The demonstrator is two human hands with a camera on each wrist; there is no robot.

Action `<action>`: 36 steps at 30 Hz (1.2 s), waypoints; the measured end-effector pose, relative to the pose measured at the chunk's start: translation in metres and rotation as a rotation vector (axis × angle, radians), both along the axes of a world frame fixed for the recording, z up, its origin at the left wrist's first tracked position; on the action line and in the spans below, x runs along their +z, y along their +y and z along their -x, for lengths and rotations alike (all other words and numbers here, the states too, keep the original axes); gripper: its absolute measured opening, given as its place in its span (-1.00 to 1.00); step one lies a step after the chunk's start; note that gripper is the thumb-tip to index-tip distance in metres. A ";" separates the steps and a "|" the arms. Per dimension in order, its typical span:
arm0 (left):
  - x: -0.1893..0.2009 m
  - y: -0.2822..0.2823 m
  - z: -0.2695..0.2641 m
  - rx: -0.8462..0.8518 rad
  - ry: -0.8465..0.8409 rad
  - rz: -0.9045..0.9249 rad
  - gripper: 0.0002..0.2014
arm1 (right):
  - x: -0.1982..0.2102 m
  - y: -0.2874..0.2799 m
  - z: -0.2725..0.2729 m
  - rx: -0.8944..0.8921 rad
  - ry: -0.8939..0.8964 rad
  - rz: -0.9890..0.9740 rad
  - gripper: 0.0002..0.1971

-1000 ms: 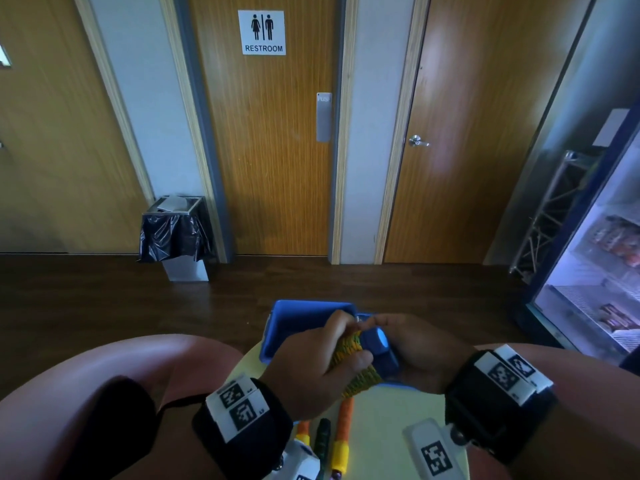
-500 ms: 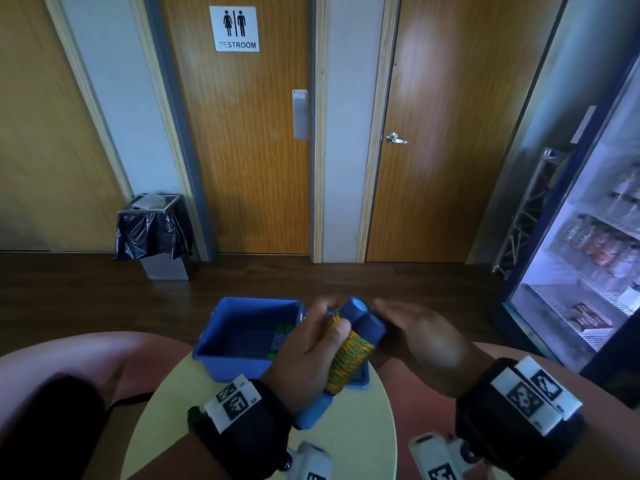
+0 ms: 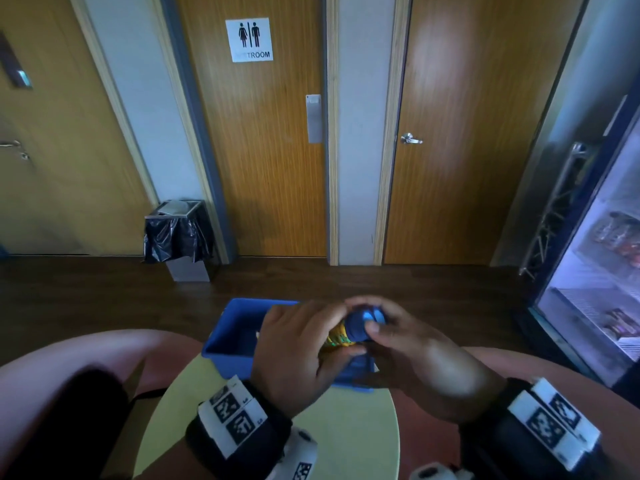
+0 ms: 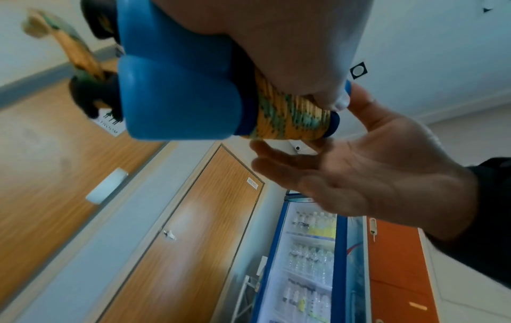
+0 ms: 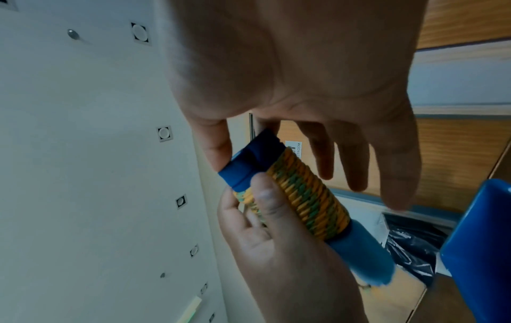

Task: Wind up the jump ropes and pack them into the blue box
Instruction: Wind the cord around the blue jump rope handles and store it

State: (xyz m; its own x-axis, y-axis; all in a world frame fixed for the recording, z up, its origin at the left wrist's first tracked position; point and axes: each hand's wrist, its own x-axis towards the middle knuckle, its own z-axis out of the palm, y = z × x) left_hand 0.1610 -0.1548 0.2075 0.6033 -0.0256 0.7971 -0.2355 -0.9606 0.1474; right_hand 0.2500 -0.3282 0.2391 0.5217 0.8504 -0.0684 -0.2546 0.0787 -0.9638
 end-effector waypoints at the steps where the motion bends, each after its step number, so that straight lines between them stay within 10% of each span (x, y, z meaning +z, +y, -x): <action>1: 0.002 0.005 0.000 0.019 -0.028 -0.081 -0.58 | 0.001 -0.001 0.002 0.034 0.055 -0.001 -0.59; 12: 0.005 0.035 0.013 0.001 -0.142 -0.409 -0.76 | 0.006 0.036 0.013 0.046 0.197 0.152 -0.61; 17: 0.003 0.063 0.031 -0.100 0.118 -0.139 -0.67 | -0.009 0.068 0.023 -0.105 0.068 0.126 -0.85; 27: 0.031 0.151 0.061 -0.344 0.471 0.089 -0.57 | 0.016 0.142 0.042 -0.178 -0.207 0.177 -0.63; 36: 0.020 0.163 0.051 -0.263 0.020 0.527 -0.58 | 0.007 0.203 0.080 -0.094 -0.103 -0.225 -0.21</action>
State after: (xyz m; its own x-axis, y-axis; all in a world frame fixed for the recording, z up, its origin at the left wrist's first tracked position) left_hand 0.1104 0.0084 0.2273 0.6454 0.2197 0.7316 -0.4486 -0.6661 0.5959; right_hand 0.1701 -0.1253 0.2459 0.5937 0.7855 0.1747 -0.1372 0.3127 -0.9399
